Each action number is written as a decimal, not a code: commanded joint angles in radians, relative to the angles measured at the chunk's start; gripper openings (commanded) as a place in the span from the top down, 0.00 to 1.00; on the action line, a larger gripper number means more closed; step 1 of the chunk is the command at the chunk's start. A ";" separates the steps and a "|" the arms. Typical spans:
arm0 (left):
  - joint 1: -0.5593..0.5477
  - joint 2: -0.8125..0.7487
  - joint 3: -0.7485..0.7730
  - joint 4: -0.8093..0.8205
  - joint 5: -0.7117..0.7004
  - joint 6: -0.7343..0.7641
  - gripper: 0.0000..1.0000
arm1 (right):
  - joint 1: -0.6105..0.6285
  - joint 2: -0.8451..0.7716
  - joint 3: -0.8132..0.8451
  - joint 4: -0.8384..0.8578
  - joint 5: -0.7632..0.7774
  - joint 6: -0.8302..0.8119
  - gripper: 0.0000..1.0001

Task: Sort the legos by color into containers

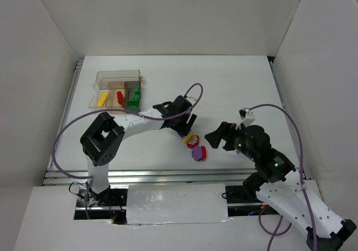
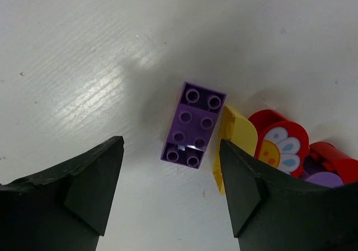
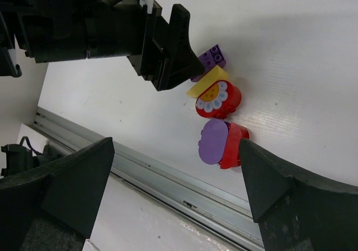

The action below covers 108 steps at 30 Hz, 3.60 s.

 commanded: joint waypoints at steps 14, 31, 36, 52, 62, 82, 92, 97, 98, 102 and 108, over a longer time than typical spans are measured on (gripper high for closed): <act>-0.001 0.072 0.059 0.018 0.029 0.007 0.22 | -0.004 -0.031 0.023 -0.005 -0.006 -0.023 0.00; 0.004 0.153 0.085 0.001 -0.077 -0.028 0.74 | -0.004 -0.028 0.018 0.000 -0.004 -0.029 0.00; 0.055 0.104 0.111 -0.010 -0.160 -0.083 1.00 | -0.004 -0.028 0.008 0.009 -0.023 -0.030 0.00; 0.556 0.289 0.675 -0.110 -0.385 -0.217 0.99 | -0.004 0.056 -0.020 0.106 -0.119 -0.030 0.00; 0.648 0.427 0.815 -0.084 -0.375 -0.174 0.67 | -0.004 0.179 -0.023 0.172 -0.211 -0.040 0.00; 0.590 0.009 0.525 -0.061 -0.321 -0.142 0.00 | -0.007 0.215 0.029 0.120 -0.043 -0.007 0.00; 0.047 -0.366 -0.110 0.024 -0.172 -0.201 0.01 | -0.009 0.113 0.113 -0.127 0.221 0.084 0.00; -0.151 -0.399 -0.234 0.044 -0.252 -0.364 0.01 | -0.009 0.110 0.113 -0.215 0.315 0.119 0.00; -0.193 -0.398 -0.248 0.033 -0.295 -0.413 0.00 | -0.010 0.112 0.110 -0.226 0.336 0.147 0.00; -0.257 -0.436 -0.259 -0.073 -0.402 -0.528 0.01 | -0.010 0.139 0.119 -0.282 0.475 0.281 0.00; -0.266 -0.588 -0.325 -0.211 -0.435 -0.600 0.00 | -0.034 0.236 0.092 -0.341 0.603 0.429 0.00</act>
